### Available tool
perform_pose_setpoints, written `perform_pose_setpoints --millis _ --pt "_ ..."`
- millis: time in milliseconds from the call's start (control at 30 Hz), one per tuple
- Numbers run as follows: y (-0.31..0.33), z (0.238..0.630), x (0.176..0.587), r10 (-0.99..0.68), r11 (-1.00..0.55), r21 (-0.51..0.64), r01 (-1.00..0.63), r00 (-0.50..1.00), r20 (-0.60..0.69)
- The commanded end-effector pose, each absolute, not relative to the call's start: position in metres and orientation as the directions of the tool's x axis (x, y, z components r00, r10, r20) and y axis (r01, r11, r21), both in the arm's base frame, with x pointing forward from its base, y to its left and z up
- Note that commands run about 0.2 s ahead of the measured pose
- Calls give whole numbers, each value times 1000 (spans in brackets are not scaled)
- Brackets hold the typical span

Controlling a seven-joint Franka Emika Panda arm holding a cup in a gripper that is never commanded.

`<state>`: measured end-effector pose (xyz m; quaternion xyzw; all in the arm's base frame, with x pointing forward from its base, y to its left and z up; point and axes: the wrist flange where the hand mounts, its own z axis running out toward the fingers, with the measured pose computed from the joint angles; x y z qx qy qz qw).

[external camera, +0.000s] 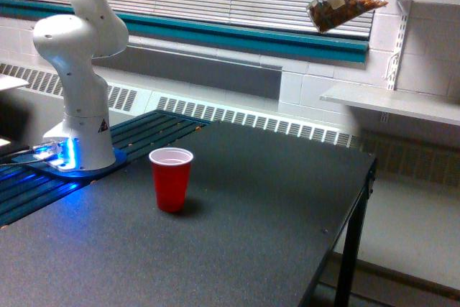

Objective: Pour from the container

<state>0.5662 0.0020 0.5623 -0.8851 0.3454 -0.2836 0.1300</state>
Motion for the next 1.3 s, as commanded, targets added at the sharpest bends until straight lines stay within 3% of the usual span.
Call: perform_pose_setpoints --millis 33,767,1300 --pt "-8 562 567 -694 -720 -423 -551 590 413" --pt "-1 542 553 -665 -747 -383 -544 606 436" --pt "16 510 499 -611 -791 -323 -519 644 460"
